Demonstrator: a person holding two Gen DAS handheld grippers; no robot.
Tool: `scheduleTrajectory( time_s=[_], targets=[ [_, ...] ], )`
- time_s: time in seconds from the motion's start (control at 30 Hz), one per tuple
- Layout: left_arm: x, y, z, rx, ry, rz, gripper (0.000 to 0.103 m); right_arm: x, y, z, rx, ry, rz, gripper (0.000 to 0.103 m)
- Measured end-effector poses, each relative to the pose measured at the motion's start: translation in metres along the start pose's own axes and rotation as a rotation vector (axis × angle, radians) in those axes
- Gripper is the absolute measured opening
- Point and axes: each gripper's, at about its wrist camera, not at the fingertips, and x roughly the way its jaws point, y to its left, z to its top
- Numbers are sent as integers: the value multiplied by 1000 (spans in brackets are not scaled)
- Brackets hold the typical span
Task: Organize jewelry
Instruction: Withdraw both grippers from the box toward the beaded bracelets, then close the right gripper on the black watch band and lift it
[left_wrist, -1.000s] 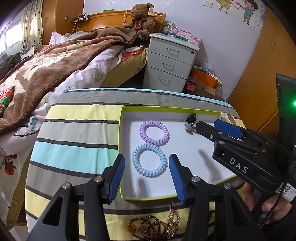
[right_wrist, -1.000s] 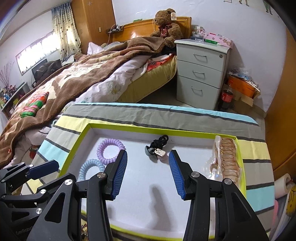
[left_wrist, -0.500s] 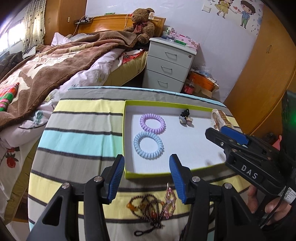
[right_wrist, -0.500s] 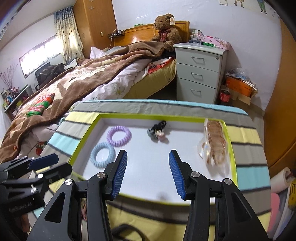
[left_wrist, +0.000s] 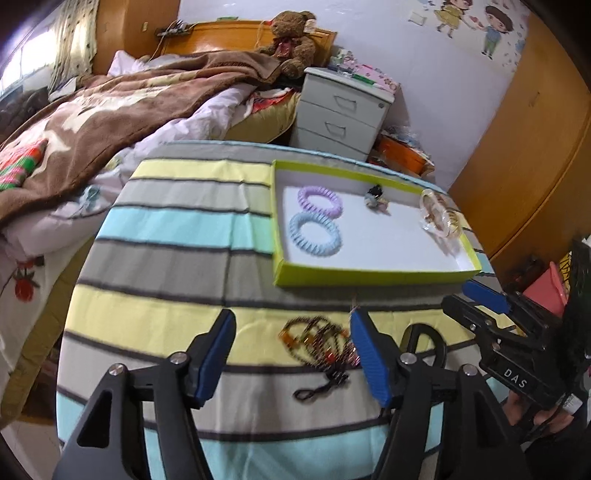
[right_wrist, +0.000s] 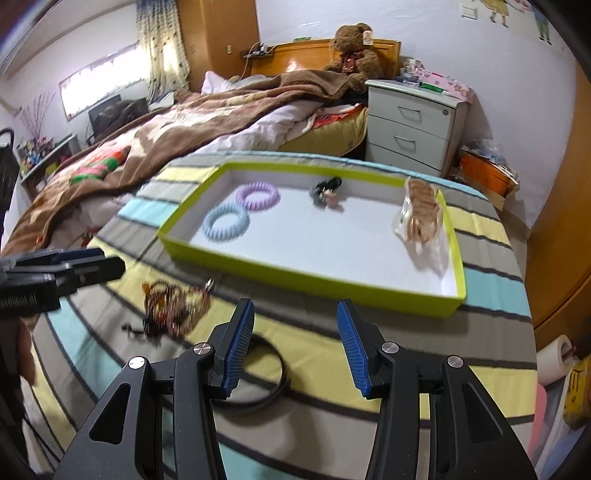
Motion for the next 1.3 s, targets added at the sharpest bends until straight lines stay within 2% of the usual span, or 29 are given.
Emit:
scheduleTrajectory(
  time_s=[0.1, 0.17, 0.4, 0.57, 0.83, 0.9, 0.97, 1.1, 1.13, 1.3],
  targets=[
    [-1, 8, -7, -25, 6, -3, 68, 2, 0, -7, -6, 14, 11, 48],
    [2, 13, -12, -44, 37, 1, 68, 3, 1, -10, -12, 22, 11, 48],
    [1, 20, -23, -54, 41, -38, 68, 13, -2, -15, -20, 60, 13, 48],
    [3, 24, -25, -71, 54, -36, 68, 18, 2, -21, -32, 86, 25, 48],
    [2, 25, -30, -83, 57, -43, 67, 20, 9, -26, -72, 74, 3, 48],
    [1, 25, -30, -86, 55, -44, 67, 19, 8, -27, -69, 67, -2, 41],
    [1, 24, -31, -85, 53, -46, 67, 17, 7, -28, -66, 62, -2, 27],
    [2, 20, -32, -79, 60, -45, 67, 16, 5, -29, -58, 57, 16, 18],
    [2, 18, -32, -71, 63, -44, 67, 16, 4, -28, -56, 55, 20, 12],
    [2, 6, -33, -47, 69, -49, 67, 12, 1, -29, -41, 41, 10, 9]
  ],
)
